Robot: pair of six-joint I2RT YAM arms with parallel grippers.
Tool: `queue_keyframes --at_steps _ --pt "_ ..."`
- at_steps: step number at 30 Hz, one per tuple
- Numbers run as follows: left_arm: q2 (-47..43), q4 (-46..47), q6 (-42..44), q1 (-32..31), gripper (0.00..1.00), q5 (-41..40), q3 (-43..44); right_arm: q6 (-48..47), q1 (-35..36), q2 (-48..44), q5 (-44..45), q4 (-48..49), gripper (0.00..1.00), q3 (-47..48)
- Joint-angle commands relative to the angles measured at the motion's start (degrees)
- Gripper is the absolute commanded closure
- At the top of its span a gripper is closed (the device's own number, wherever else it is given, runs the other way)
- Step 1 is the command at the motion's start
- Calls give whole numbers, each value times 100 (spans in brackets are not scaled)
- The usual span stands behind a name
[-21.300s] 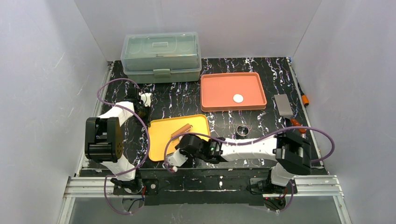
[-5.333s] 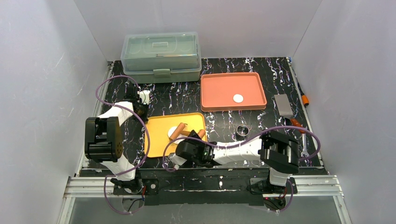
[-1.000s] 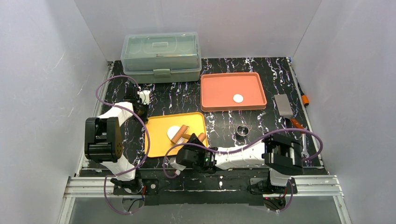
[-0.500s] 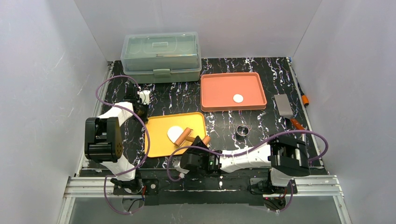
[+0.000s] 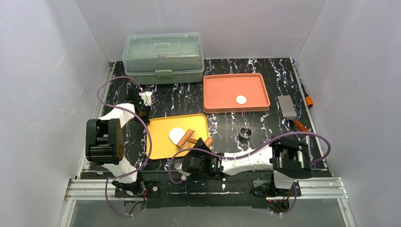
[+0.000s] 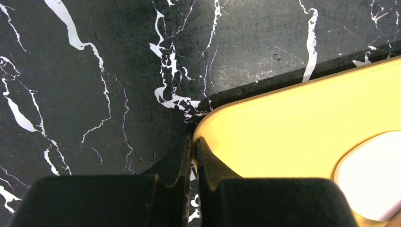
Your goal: Roll out the dumpling wrappers from the dough
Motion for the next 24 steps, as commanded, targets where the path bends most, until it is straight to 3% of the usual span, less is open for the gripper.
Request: queue_keyframes --at_steps 1,14,24 --pt "113 -213 87 -36 100 46 -148 272 196 -42 -1046 -1588 99 -491" --pt "103 -227 90 -36 100 19 -157 -526 -120 662 -931 -585 99 103" --pt "82 -209 103 -36 100 19 -167 178 151 170 -880 -1389 99 -441"
